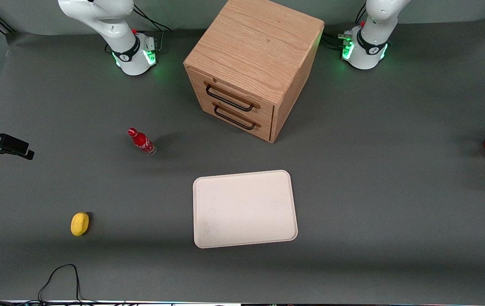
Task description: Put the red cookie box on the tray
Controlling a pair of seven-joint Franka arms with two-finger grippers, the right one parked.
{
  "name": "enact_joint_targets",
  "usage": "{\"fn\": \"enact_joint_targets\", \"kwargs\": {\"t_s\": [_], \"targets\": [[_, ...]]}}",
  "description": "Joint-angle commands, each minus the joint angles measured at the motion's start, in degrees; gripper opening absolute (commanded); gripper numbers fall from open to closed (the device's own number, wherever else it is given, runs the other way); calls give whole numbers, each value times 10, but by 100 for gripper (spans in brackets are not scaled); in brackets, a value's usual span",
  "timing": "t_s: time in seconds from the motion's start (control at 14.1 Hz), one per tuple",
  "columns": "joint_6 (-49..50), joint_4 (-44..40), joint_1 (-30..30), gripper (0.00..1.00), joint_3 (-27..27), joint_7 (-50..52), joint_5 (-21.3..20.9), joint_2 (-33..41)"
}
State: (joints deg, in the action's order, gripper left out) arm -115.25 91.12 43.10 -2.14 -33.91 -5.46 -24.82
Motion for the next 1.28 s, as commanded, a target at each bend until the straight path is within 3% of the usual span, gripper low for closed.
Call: {"fn": "enact_joint_targets", "kwargs": {"t_s": [0.0,0.57,0.64,0.85,1.06,1.21], "targets": [[-49,30,-12,100,-1,16,-1,-21],[-131,20,-25,100,-1,6,-3,-109],[-129,14,-25,92,-1,5,-3,-109],[-119,-8,-27,42,0,-9,-11,-109],[-119,-9,-26,1,-1,-10,-10,-112],[-123,-2,-28,0,-1,-6,-4,-115]]}}
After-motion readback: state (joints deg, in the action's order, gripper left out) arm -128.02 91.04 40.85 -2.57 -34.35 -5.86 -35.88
